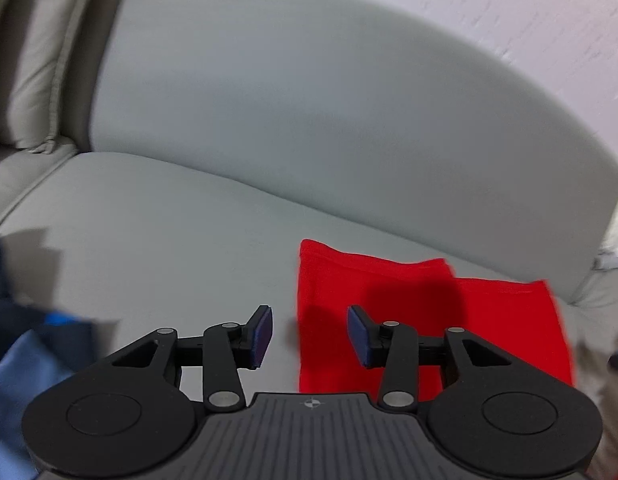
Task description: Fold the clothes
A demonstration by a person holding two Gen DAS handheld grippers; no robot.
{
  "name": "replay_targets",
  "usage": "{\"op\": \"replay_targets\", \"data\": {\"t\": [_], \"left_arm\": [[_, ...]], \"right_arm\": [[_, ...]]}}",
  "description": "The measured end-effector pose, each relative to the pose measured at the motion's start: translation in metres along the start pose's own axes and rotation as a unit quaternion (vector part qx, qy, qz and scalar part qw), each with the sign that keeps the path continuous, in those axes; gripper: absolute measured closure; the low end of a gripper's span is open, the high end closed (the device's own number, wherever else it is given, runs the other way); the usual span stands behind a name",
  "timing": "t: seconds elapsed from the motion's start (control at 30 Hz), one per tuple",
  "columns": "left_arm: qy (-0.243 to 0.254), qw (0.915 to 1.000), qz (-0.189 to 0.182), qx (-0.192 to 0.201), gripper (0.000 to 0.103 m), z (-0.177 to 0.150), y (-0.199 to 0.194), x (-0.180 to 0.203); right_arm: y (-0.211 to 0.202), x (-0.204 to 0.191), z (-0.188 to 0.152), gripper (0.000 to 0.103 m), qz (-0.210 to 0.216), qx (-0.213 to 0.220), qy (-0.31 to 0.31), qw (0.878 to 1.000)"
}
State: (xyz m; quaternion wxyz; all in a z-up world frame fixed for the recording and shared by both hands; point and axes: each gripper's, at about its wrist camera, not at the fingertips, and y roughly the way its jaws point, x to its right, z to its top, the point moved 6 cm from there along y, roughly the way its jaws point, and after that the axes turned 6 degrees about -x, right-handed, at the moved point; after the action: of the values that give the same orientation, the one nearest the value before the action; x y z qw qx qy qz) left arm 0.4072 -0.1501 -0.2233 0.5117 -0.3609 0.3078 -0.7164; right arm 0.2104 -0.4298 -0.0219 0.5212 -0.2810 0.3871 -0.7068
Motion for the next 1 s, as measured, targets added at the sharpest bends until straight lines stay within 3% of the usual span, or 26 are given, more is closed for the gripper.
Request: {"op": "replay_targets", "data": {"t": [0.17,0.33,0.4,0.43,0.47,0.53,0.57,0.7,0.8,0.93,1.0], "left_arm": [[0.031,0.9994,0.017,-0.008,0.056,0.012,0.054,-0.002],[0.104,0.9936,0.034,0.028,0.054,0.017,0.076,0.008],[0.129,0.9904,0.028,0.040,0.069,0.014,0.078,0.012],[0.141,0.9888,0.021,0.043,0.088,0.013,0.077,0.014],[0.163,0.9855,0.012,0.047,0.098,0.009,0.075,0.018],[0.195,0.9790,0.015,0.057,0.099,0.005,0.070,0.023],[0.205,0.9762,0.025,0.065,0.098,0.005,0.067,0.024],[0.187,0.9758,0.058,0.098,0.098,0.019,0.055,0.019],[0.182,0.9770,0.070,0.087,0.098,0.026,0.065,0.018],[0.184,0.9751,0.098,0.076,0.097,0.027,0.083,0.022],[0.195,0.9699,0.120,0.083,0.092,0.025,0.080,0.026]], "right_arm": [[0.075,0.037,0.039,0.056,-0.024,0.011,0.018,0.999],[0.136,0.045,0.062,0.056,-0.024,0.006,0.022,0.999],[0.149,0.044,0.064,0.056,-0.024,-0.002,0.011,1.000],[0.156,0.041,0.063,0.057,-0.026,-0.005,-0.005,1.000],[0.163,0.037,0.062,0.073,-0.028,-0.009,-0.021,0.999],[0.165,0.027,0.058,0.096,-0.026,-0.013,-0.050,0.998],[0.163,0.021,0.056,0.097,-0.028,-0.013,-0.067,0.997],[0.143,0.017,0.063,0.099,-0.084,0.026,-0.100,0.991],[0.128,0.033,0.077,0.099,-0.143,0.072,-0.087,0.983],[0.148,0.041,0.073,0.099,-0.168,0.045,-0.093,0.980],[0.170,0.036,0.062,0.098,-0.181,0.014,-0.106,0.978]]}}
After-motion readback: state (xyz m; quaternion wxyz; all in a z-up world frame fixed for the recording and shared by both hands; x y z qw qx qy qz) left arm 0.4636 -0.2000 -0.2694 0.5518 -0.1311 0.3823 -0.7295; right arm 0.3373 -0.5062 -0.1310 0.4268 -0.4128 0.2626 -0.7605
